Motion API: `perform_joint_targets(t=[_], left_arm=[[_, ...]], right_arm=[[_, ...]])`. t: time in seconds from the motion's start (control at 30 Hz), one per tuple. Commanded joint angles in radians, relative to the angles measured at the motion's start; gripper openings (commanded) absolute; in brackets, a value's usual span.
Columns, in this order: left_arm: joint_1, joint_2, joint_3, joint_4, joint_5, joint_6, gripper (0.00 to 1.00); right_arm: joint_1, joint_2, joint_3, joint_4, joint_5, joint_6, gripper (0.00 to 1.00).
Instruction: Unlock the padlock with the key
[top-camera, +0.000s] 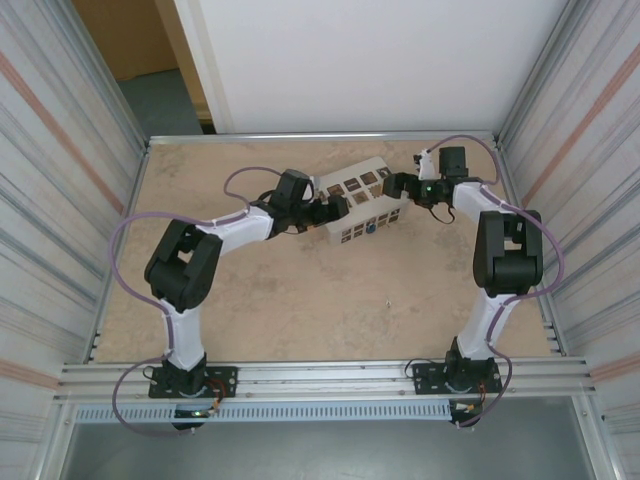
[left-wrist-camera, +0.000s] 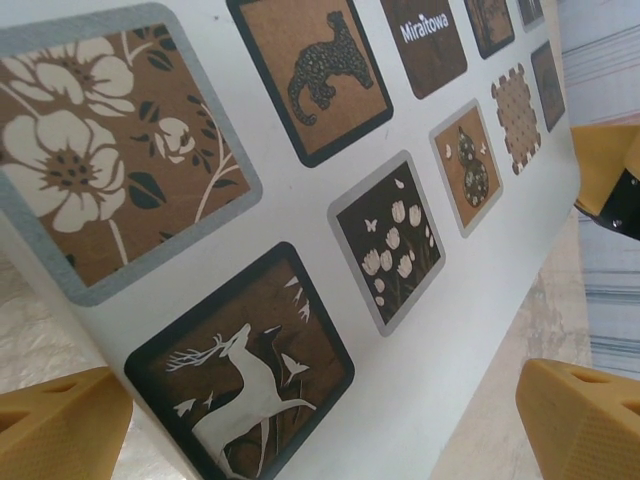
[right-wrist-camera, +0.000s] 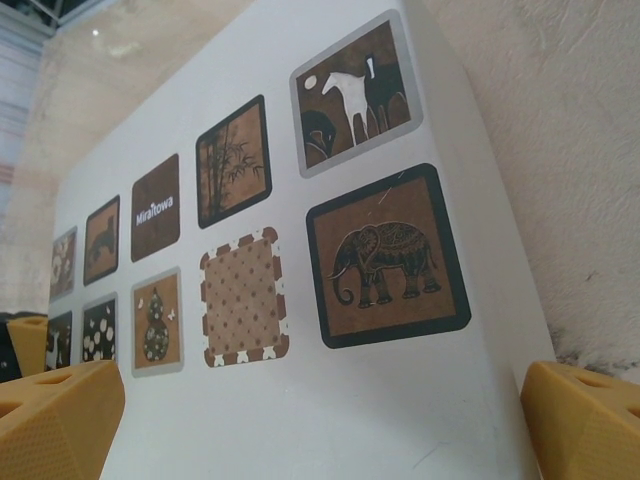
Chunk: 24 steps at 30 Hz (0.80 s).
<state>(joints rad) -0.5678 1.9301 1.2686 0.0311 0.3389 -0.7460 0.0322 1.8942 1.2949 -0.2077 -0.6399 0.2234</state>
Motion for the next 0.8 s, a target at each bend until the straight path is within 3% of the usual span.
perform_joint_targets(t=[0.0,0.77], left_arm=[[0.004,-0.049,-0.012,0.009,0.013,0.009,0.99],[0.101,-0.132,-0.049,-0.067,0.036,0.058,0.99]], right_arm=[[0.044,-0.053,-0.029,-0.045,-0.051,-0.010,1.00],[0.239,-0.194,-0.201,-0.023,0.025,0.068,1.00]])
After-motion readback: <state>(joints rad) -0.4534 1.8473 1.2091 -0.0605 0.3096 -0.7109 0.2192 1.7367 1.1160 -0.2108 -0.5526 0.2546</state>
